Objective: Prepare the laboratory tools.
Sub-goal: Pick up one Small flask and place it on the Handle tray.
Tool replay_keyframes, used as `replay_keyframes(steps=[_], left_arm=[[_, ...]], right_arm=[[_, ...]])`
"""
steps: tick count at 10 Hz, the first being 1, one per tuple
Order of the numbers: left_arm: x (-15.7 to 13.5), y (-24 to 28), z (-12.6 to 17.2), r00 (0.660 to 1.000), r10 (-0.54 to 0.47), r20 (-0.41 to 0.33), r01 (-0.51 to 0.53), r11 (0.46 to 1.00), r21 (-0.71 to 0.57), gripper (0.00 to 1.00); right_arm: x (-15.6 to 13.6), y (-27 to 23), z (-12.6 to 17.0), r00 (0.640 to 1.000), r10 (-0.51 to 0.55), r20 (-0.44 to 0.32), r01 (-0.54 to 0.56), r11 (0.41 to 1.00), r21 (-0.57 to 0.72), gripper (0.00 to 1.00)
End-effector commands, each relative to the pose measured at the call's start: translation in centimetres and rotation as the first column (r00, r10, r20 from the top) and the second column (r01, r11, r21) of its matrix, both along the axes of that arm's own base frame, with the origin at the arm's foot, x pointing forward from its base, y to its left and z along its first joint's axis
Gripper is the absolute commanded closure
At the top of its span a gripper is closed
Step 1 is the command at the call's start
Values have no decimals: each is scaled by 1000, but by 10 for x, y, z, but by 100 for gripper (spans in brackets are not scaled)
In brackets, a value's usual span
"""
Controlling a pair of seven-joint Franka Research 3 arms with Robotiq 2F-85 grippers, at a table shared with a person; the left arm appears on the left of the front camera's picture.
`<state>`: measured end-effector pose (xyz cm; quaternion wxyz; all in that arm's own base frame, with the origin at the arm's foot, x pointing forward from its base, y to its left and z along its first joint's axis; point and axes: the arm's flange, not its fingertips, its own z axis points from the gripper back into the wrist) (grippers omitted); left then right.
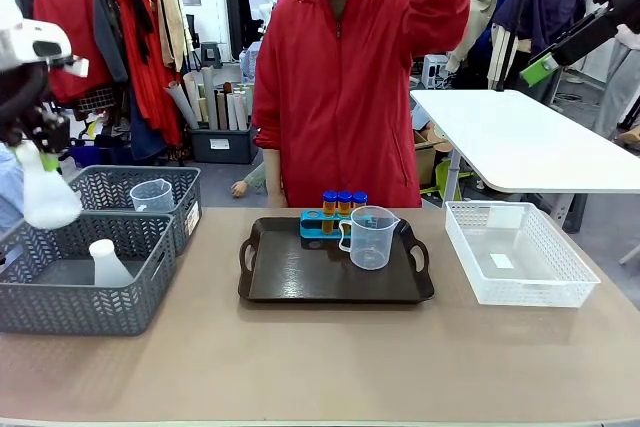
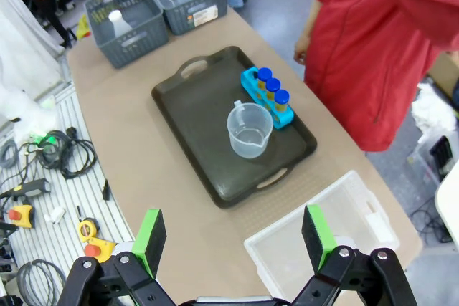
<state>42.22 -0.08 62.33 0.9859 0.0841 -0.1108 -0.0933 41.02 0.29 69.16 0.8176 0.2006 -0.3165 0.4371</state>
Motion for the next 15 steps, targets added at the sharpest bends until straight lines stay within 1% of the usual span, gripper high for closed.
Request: replay_keyframes(steps=[1, 3, 4, 5, 6, 8, 9, 10, 13, 14, 15], left_arm=[[-1, -15, 33, 999, -28, 36, 26, 998, 49, 100], [-15, -43, 75, 993, -96, 69, 95, 995, 22, 100], [-22, -57, 91, 990, -123, 72, 121, 992, 28, 100], [-27, -66, 102, 988, -139, 69, 138, 990, 26, 100], [-31, -72, 111, 984, -156, 86, 153, 987, 44, 100], [-38, -76, 118, 976, -191, 102, 188, 981, 36, 100], [-28, -65, 109, 980, -193, 48, 193, 981, -4, 100], [-37, -83, 117, 980, -171, 104, 167, 985, 42, 100], [-37, -83, 117, 980, -171, 104, 167, 985, 42, 100], [-35, -82, 113, 980, -178, 88, 175, 984, 38, 100], [-35, -89, 122, 977, -188, 98, 185, 982, 44, 100]], right_arm=[[-1, 1, 1, 1000, 4, 1, -4, 1000, 8, 0], [-1, 1, 1, 1000, 4, 1, -4, 1000, 8, 0], [-1, 1, 1, 1000, 4, 1, -4, 1000, 8, 0], [-1, 1, 1, 1000, 4, 1, -4, 1000, 8, 0], [-1, 1, 1, 1000, 4, 1, -4, 1000, 8, 0], [-1, 1, 1, 1000, 4, 1, -4, 1000, 8, 0], [-1, 1, 1, 1000, 4, 1, -4, 1000, 8, 0], [-1, 1, 1, 1000, 4, 1, -4, 1000, 8, 0], [-1, 1, 1, 1000, 4, 1, -4, 1000, 8, 0], [-1, 1, 1, 1000, 4, 1, -4, 1000, 8, 0], [-1, 1, 1, 1000, 4, 1, -4, 1000, 8, 0]])
